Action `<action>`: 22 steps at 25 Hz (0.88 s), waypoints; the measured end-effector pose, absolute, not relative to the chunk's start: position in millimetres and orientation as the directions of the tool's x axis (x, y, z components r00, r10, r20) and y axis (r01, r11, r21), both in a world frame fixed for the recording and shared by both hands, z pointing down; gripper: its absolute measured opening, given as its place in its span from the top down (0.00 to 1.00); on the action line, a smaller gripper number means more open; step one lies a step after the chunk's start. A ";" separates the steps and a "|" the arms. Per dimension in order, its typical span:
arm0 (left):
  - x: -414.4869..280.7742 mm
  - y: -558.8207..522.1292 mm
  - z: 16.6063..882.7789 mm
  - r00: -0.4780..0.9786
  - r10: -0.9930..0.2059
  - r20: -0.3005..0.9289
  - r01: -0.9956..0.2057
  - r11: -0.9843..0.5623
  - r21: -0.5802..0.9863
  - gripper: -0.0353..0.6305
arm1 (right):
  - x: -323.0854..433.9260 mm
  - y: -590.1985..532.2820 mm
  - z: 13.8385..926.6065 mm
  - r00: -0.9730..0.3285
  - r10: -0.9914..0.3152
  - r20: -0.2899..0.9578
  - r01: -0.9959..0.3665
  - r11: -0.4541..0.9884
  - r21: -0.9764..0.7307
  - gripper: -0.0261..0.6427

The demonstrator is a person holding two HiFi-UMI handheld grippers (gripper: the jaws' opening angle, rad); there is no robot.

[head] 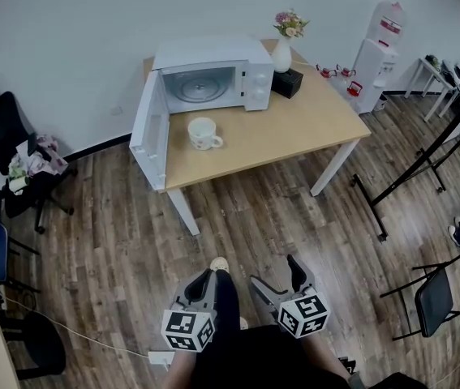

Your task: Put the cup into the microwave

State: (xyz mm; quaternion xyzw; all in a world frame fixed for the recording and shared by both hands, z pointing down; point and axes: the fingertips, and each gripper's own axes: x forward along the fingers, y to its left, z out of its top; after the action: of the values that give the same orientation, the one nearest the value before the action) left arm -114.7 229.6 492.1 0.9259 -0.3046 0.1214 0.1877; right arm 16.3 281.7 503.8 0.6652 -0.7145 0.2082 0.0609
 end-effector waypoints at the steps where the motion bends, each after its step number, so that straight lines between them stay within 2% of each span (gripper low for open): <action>1: -111.9 224.0 491.3 0.785 -0.519 0.338 -0.610 -0.743 0.276 0.92 | 18.9 275.9 503.0 -0.106 -0.926 0.363 -0.976 0.027 -0.217 0.27; 22: -60.5 64.9 476.5 0.793 -0.500 0.348 -0.597 -0.751 0.281 0.92 | 60.2 112.6 496.3 -0.154 -0.903 0.401 -0.969 0.059 -0.241 0.27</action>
State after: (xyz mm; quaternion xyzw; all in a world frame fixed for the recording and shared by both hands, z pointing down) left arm -60.5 64.9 476.5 0.9272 -0.2959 0.1264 0.1920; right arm 60.2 112.6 496.3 0.6463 -0.7240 0.2301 0.0716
